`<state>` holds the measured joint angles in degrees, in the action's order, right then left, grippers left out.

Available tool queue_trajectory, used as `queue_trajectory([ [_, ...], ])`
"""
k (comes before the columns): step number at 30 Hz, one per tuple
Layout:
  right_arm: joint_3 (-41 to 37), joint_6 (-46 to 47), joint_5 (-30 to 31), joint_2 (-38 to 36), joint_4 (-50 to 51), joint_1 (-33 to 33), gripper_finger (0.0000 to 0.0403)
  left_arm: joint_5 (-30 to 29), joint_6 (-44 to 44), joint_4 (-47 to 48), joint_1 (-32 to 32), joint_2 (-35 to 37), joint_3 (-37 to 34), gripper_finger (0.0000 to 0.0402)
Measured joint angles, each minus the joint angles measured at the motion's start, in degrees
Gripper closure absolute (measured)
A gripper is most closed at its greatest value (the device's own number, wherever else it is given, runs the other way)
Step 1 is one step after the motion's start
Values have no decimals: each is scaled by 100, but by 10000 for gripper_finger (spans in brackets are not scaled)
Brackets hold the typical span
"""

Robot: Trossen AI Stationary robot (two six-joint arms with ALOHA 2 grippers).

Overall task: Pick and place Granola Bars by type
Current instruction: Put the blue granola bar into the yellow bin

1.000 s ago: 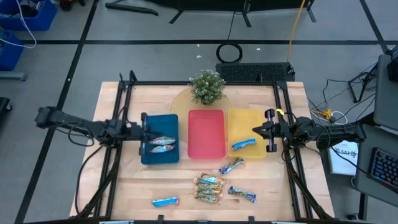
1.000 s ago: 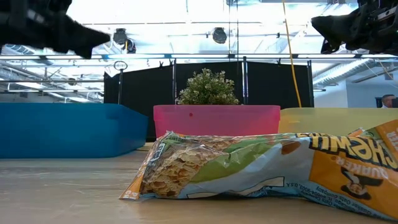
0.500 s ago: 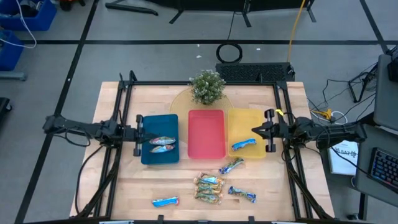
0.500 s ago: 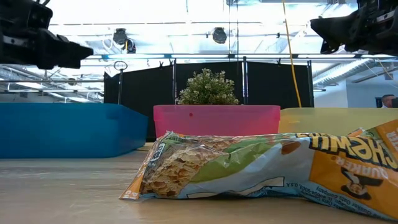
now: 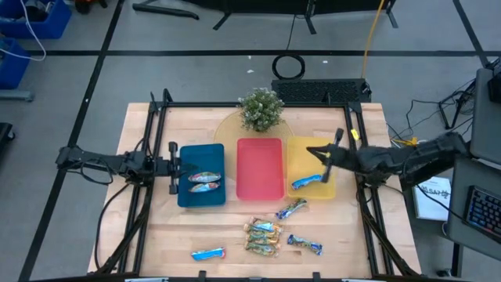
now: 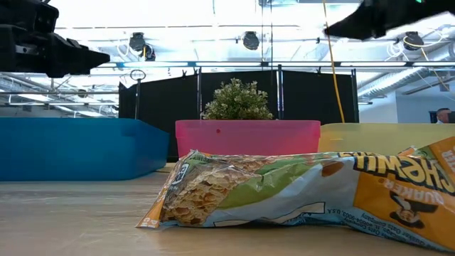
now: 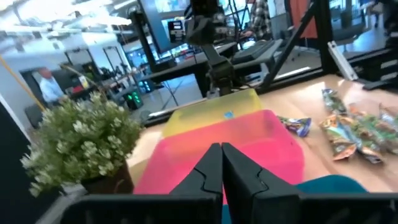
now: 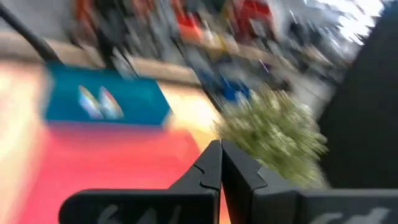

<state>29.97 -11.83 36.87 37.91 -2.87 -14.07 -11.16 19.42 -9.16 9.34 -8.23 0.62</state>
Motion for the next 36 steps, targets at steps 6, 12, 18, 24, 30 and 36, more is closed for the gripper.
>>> queue_trajectory([
  [6,2991,1167,1740,2552,2976,-1304,403,-64,277,-167,0,1,0,371],
  [12,5996,2393,1999,4757,5054,-2205,403,-92,324,71,0,0,0,380],
  [18,7705,3792,1178,5974,6364,-2558,403,-114,192,89,0,0,0,397],
  [24,7349,5204,-123,6425,6872,-2838,385,-115,-145,86,0,0,0,370],
  [30,6249,6511,-1205,6722,6633,-2950,297,-116,-330,86,0,0,0,356],
  [36,5150,7043,-2325,6754,5922,-2870,193,-120,-283,221,0,-2,0,355],
])
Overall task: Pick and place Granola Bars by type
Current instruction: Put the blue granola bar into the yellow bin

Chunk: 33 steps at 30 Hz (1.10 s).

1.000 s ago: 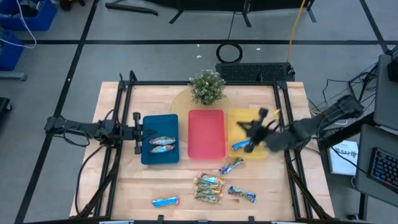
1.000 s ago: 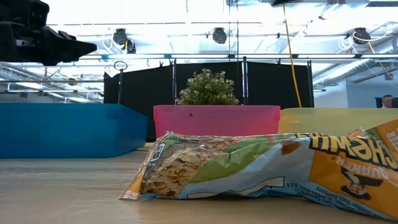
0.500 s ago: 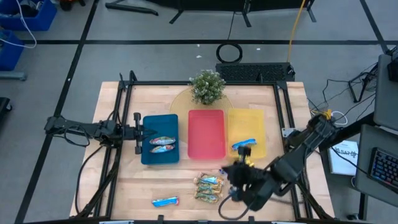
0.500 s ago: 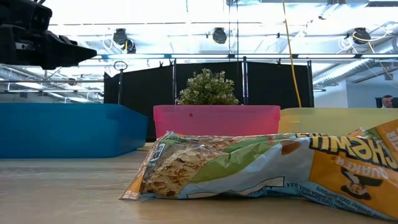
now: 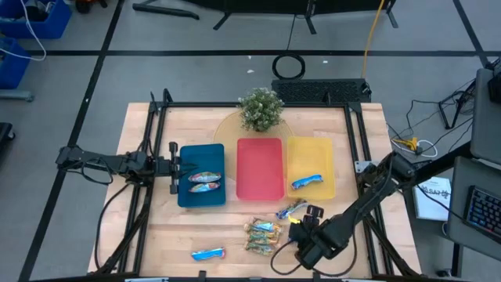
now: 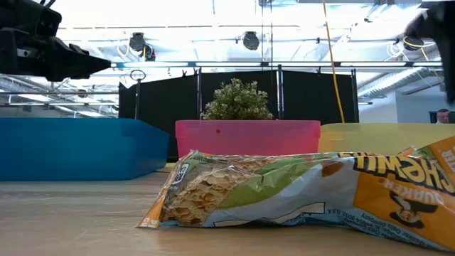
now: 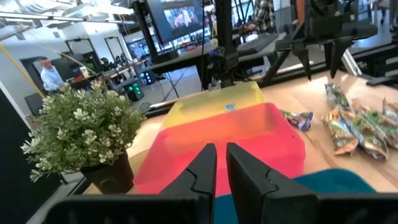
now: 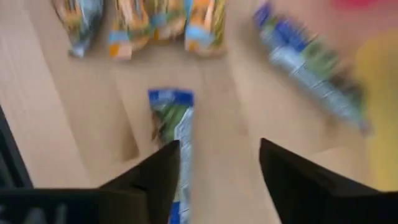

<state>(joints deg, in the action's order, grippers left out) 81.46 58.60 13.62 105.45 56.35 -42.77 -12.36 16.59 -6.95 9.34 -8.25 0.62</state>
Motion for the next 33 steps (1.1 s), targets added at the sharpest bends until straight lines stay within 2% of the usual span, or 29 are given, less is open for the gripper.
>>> queue_trajectory([
  [3,-363,80,-674,-6,-571,50,159,-3,8,146,0,2,0,355],
  [6,-659,242,-1231,-7,-1150,94,143,-11,19,183,0,2,0,355],
  [10,-988,314,-1195,-9,-1665,95,142,-12,27,211,0,2,0,355],
  [20,-1953,671,-1035,-40,-2133,93,166,-17,452,208,0,2,0,355],
  [25,-2089,656,-1033,-37,-2161,100,207,-20,506,204,0,2,0,355],
  [33,-2094,160,-1039,-326,-2238,129,336,-22,577,200,0,2,0,355],
])
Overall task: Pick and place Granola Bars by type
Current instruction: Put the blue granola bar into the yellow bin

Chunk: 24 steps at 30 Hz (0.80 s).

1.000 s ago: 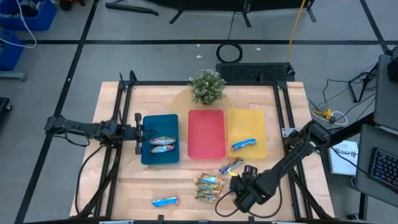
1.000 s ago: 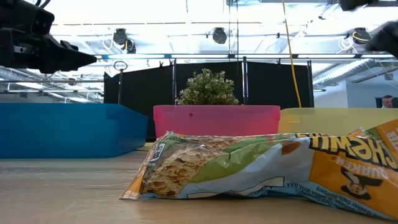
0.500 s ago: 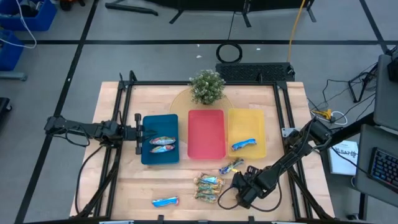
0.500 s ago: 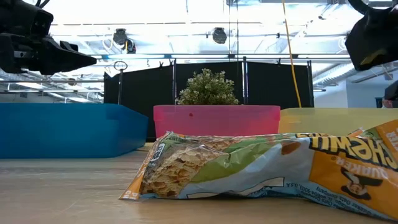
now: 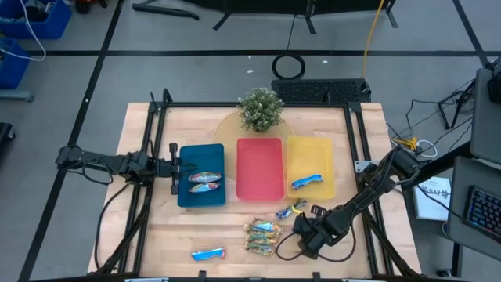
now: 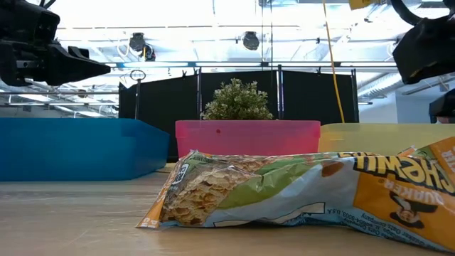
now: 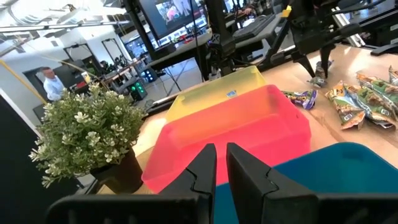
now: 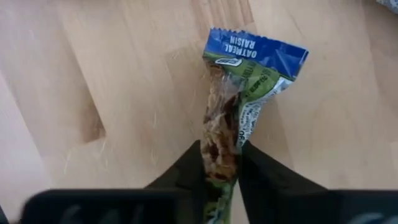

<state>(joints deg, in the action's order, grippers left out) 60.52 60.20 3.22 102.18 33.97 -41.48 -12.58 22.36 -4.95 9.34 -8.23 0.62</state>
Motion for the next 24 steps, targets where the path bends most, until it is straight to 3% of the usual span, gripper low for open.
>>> queue_trajectory([
  [3,-34,-162,-26,-223,-17,22,360,2,-36,-3,0,-1,0,355],
  [12,-23,-996,583,-1497,-181,216,350,-1,71,-81,0,-1,0,355],
  [20,-14,-2451,748,-2725,1096,1674,364,-9,139,-136,0,0,0,355],
  [24,-14,-3533,756,-2932,1771,2659,358,-75,135,-131,0,-2,0,355],
])
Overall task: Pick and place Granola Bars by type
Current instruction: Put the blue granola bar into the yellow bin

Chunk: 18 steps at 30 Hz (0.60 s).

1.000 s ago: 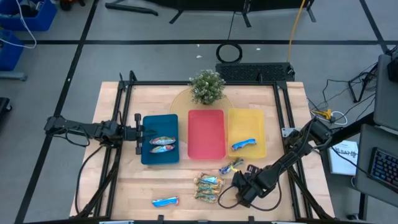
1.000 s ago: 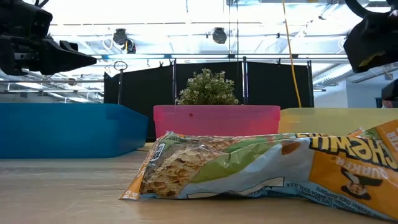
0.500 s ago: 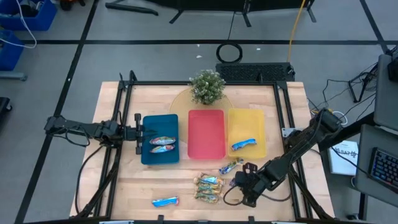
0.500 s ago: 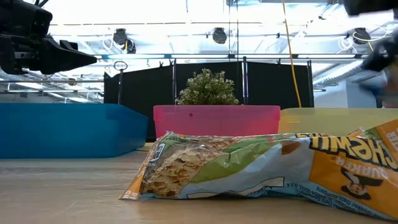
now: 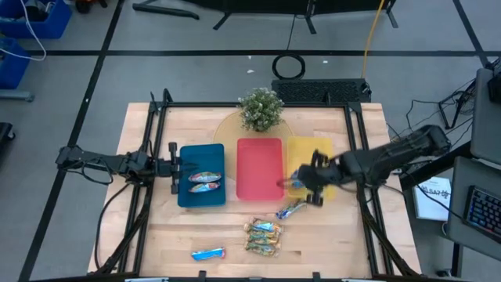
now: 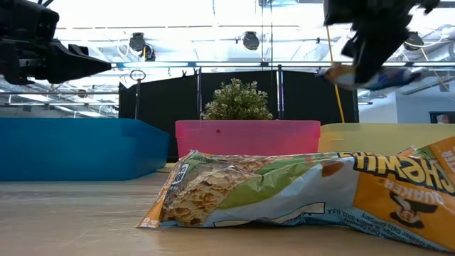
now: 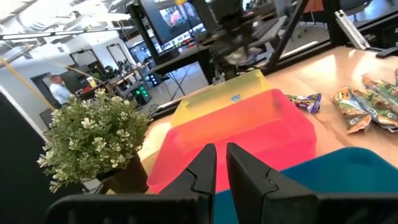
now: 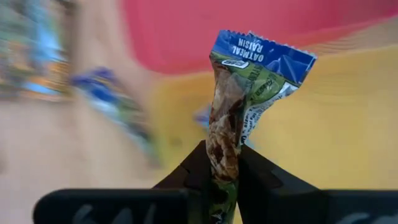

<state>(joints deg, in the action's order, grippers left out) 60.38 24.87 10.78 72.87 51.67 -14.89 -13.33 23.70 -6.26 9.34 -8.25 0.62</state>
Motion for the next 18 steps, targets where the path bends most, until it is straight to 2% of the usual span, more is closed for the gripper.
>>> queue_trajectory([
  [4,0,-1360,-28,135,215,723,365,-162,0,1,0,2,0,355],
  [8,0,-2386,-15,459,249,1045,363,-556,16,-157,2,0,0,355],
  [12,-181,-2864,11,802,249,1273,355,-867,-247,-301,0,2,0,355],
  [18,-886,-3073,10,1062,-3,1529,365,-929,-771,-311,2,2,0,355],
])
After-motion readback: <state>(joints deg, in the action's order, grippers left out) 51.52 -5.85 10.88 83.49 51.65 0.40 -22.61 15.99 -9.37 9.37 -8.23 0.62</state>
